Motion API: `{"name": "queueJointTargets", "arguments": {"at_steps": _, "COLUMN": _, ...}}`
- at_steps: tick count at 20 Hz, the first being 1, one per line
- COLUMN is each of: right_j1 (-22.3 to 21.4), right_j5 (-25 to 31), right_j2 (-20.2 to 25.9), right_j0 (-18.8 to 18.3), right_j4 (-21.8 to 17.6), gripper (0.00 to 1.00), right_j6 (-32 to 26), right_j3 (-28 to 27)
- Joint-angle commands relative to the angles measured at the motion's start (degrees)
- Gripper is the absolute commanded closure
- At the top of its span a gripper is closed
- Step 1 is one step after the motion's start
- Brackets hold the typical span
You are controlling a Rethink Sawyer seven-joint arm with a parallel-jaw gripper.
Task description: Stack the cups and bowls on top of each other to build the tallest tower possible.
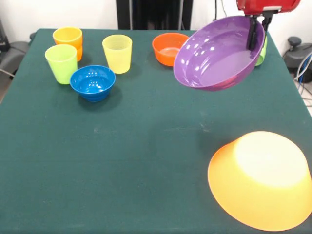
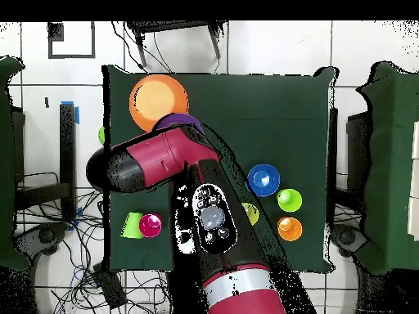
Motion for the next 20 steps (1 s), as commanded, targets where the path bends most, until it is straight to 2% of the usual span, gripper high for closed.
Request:
{"name": "queueJointTargets", "arguments": {"at_steps": 1, "right_j1": 1.97, "right_j5": 6.89, "right_j2": -3.66, "right_j0": 2.20, "right_j4": 3.90, "gripper": 1.00, "right_j6": 9.71, "right_j3": -2.67}}
{"name": "queueJointTargets", "arguments": {"at_steps": 4, "right_j1": 5.07, "right_j5": 7.46, "right_j2": -4.48, "right_j0": 4.46, "right_j4": 4.26, "gripper": 1.00, "right_j6": 11.34, "right_j3": -7.68}}
{"name": "queueJointTargets", "arguments": {"at_steps": 8, "right_j1": 11.29, "right_j5": 10.47, "right_j2": -7.18, "right_j0": 10.68, "right_j4": 5.38, "gripper": 1.00, "right_j6": 16.13, "right_j3": -18.57}}
{"name": "queueJointTargets", "arguments": {"at_steps": 11, "right_j1": 15.19, "right_j5": 12.19, "right_j2": -10.99, "right_j0": 15.69, "right_j4": 4.37, "gripper": 1.00, "right_j6": 20.78, "right_j3": -26.69}}
{"name": "queueJointTargets", "arguments": {"at_steps": 13, "right_j1": 17.89, "right_j5": 13.46, "right_j2": -12.55, "right_j0": 17.89, "right_j4": 4.01, "gripper": 1.00, "right_j6": 21.90, "right_j3": -32.65}}
{"name": "queueJointTargets", "arguments": {"at_steps": 16, "right_j1": 21.81, "right_j5": 18.81, "right_j2": -14.17, "right_j0": 20.47, "right_j4": 2.86, "gripper": 1.00, "right_j6": 21.85, "right_j3": -41.72}}
{"name": "queueJointTargets", "arguments": {"at_steps": 20, "right_j1": 26.50, "right_j5": 25.64, "right_j2": -14.22, "right_j0": 21.73, "right_j4": 2.56, "gripper": 1.00, "right_j6": 19.99, "right_j3": -51.44}}
